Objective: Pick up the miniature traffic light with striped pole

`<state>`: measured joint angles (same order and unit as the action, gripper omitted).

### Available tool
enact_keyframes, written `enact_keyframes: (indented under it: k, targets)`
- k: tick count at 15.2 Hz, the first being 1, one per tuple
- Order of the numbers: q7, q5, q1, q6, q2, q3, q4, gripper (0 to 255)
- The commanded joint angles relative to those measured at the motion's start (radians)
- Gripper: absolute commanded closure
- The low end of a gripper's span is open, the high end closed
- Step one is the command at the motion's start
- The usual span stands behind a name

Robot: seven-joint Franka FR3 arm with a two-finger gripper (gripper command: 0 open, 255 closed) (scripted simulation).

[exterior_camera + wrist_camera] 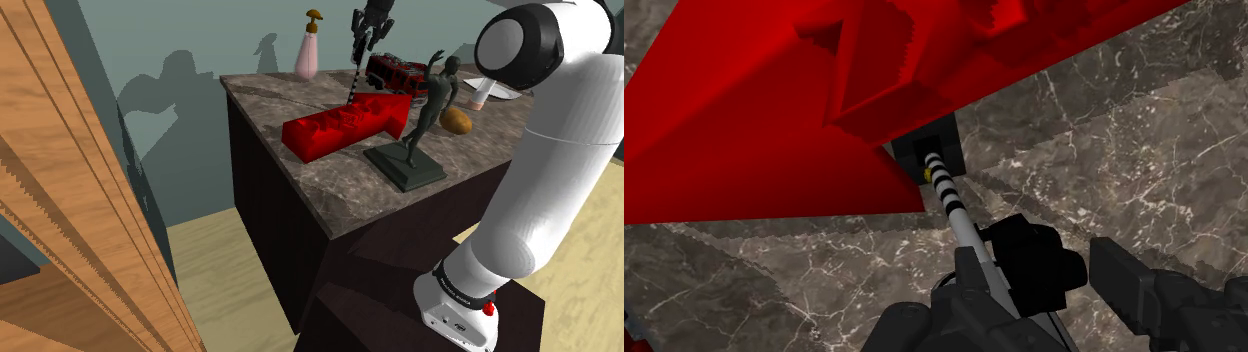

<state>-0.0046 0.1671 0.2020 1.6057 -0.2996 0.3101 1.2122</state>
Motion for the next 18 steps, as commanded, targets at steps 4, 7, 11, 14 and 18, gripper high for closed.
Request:
enact_keyframes:
  k: [4,7,11,14,18]
  targets:
    - [0.002,0.008,0.009,-0.052,-0.023,0.000,-0.075,255]
    - [0.004,0.018,0.022,-0.110,-0.053,0.000,-0.161,255]
    - [0.008,0.037,0.046,-0.200,-0.109,-0.001,-0.306,255]
    - [0.015,0.060,0.078,-0.288,-0.176,-0.006,-0.461,255]
    - [0.040,0.082,0.154,-0.426,-0.314,-0.054,-0.745,255]
